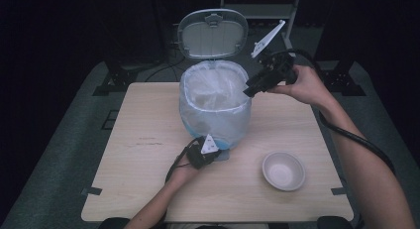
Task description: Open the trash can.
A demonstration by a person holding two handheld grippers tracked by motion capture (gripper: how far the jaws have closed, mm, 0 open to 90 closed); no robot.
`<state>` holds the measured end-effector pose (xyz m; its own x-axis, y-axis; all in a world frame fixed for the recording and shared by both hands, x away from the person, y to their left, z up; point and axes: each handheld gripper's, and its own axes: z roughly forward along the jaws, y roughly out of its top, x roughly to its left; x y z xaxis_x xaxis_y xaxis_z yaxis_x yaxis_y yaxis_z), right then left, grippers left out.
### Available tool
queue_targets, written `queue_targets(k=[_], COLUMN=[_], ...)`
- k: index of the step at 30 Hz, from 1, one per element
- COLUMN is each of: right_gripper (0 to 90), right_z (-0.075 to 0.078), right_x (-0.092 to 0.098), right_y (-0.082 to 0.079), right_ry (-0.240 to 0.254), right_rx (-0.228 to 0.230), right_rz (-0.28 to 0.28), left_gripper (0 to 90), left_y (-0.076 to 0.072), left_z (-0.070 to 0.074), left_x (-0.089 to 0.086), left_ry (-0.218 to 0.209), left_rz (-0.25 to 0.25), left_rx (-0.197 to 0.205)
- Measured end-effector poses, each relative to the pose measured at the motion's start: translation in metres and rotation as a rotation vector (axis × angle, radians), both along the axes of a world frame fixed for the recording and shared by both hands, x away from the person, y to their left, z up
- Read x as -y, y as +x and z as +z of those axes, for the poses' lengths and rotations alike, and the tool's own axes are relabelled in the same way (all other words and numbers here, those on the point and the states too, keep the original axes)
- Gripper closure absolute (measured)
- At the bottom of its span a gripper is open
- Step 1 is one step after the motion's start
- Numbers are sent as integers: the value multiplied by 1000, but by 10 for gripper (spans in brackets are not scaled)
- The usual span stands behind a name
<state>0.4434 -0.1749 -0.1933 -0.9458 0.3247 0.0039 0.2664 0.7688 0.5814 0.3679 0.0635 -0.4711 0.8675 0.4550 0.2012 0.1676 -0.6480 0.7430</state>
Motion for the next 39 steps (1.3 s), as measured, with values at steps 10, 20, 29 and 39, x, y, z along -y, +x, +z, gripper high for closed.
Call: queue_targets(k=[10, 20, 29, 39], right_gripper=[556, 539, 483, 442], right_z=[-7, -22, -44, -62], right_x=[15, 31, 44, 55], right_y=[-6, -15, -21, -37], right_ry=[17, 25, 35, 40], right_rx=[-2, -15, -33, -39], right_rz=[-14, -28, -45, -38], left_gripper=[900, 900, 900, 900], left_y=[0, 1, 1, 1], left_z=[0, 0, 0, 0], left_x=[0, -1, -1, -1], left_ry=[1, -6, -8, -15], left_rz=[-1, -1, -2, 1], left_rx=[-3, -10, -13, -15])
